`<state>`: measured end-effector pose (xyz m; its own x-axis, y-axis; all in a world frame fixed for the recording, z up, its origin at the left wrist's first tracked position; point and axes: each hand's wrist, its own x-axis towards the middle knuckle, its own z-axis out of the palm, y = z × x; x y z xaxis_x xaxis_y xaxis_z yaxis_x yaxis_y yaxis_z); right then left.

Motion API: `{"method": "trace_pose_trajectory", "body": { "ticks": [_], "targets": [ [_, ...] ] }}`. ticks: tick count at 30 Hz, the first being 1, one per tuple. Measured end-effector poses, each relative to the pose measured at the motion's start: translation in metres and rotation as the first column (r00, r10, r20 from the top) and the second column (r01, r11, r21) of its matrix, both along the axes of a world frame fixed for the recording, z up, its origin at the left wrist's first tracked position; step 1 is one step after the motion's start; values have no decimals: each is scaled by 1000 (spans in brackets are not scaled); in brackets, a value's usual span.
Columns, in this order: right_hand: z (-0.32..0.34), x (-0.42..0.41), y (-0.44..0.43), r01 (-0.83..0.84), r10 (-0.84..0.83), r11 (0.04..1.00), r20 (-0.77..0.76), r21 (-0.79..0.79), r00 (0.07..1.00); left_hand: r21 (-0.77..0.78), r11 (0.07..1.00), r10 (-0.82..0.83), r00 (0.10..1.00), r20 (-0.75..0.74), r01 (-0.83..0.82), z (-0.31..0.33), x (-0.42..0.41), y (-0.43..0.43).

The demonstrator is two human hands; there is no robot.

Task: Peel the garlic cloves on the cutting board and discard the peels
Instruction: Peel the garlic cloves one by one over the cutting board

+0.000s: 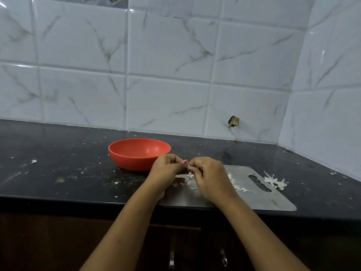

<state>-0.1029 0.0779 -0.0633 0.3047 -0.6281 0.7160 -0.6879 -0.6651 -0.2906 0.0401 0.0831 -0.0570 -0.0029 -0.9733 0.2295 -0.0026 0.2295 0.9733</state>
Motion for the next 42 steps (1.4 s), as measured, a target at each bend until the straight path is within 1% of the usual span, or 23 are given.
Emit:
{"method": "trace_pose_trajectory", "body": {
  "ticks": [3, 5, 8, 13, 16, 20, 22, 25, 28, 30, 33, 38, 40, 42],
  "targets": [
    [0, 1, 0, 8, -9, 1000, -23, -14, 1000, 40, 999, -24, 999, -41, 25, 2, 1, 0],
    [0, 1, -1, 2, -2, 1000, 0, 16, 1000, 31, 999, -22, 998, -62, 24, 3, 0, 2],
    [4, 0, -1, -37, 22, 991, 118, 132, 993, -13, 1000, -13, 998, -57, 12, 1, -3, 2],
    [9, -3, 0, -187, 80, 938, 342, 292, 936, -109, 994, -1, 999, -45, -4, -2, -5, -1],
    [9, -4, -1, -284, 113, 897, 446, 339, 888, -167, 986, 13, 1000, -11, -15, -3, -6, -2],
    [10, -5, -2, -368, 139, 852, 516, 372, 845, -195, 981, 6, 1000, -5, -7, -3, -5, -1],
    [10, -5, -2, -375, 142, 847, 519, 377, 843, -191, 982, 8, 1000, -9, -10, -3, -5, 0],
    [9, -5, -1, -322, 127, 883, 486, 342, 865, -166, 986, 12, 999, -45, -19, -2, -5, 1],
    [8, -6, 0, -300, 113, 910, 525, 287, 844, -139, 990, 10, 996, -87, -22, 0, -4, 3],
    [8, -6, 0, -283, 107, 921, 523, 268, 846, -131, 991, 12, 995, -98, -25, 1, -4, 3],
    [7, -5, -3, -246, 106, 938, 476, 243, 873, -115, 993, 27, 995, -92, -37, 1, -5, 5],
    [6, -2, -5, -180, 111, 969, 356, 166, 928, -87, 993, 67, 994, -90, -75, 0, -5, 6],
    [6, -3, -5, -175, 118, 974, 336, 143, 934, -77, 995, 62, 994, -94, -69, 0, -6, 6],
    [5, -3, -5, -189, 123, 969, 346, 163, 930, -60, 997, 36, 994, -104, -43, 2, -5, 6]
  ]
}}
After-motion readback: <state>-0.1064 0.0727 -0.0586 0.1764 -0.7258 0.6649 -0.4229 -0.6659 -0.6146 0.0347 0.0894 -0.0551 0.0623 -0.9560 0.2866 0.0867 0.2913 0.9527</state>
